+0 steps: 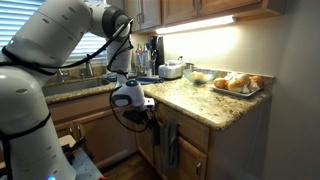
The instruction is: Take the oven mitt off the hook and put it on the table
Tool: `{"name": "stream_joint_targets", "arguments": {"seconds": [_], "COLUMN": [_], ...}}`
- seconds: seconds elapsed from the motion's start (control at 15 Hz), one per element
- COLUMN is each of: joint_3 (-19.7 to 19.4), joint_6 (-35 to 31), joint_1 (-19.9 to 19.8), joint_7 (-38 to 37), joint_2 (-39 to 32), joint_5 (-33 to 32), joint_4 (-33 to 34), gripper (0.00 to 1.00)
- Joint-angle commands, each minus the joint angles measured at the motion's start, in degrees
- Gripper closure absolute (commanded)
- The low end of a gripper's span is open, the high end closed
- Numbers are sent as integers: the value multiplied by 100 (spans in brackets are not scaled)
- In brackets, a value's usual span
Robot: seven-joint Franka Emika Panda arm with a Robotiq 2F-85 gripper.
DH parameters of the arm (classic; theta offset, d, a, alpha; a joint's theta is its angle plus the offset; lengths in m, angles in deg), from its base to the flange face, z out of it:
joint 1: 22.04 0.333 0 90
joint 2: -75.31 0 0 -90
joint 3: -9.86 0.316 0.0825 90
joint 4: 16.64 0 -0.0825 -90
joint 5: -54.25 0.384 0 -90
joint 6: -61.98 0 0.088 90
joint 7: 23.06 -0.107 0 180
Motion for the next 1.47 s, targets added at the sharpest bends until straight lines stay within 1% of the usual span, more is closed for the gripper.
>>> {"name": "stream_joint_targets", "arguments": {"seconds": [0.0, 0.27, 0.53, 0.67, 0.73, 0.8, 1.0, 1.2, 1.27, 1.4], "joint_3": [-274, -501, -402, -402, -384, -370, -321, -292, -296, -260], "joint_6": [-13, 6, 8, 9, 9, 9, 9, 10, 10, 10], "joint_1": [-46, -56, -181, -169, -185, -207, -290, -351, -360, -424], "joint_7": [-156, -191, -300, -346, -364, -385, -466, -580, -622, -695], "joint_2": [-297, -620, -898, -998, -1035, -1053, -1057, -1022, -1014, -993], "joint_5": [-672, -1201, -1524, -1630, -1682, -1737, -1899, -2070, -2121, -2226], "joint_4": [287, 688, 971, 1079, 1111, 1119, 1134, 1106, 1103, 1038], "gripper": [0, 0, 0, 0, 9, 26, 47, 66, 74, 85]}}
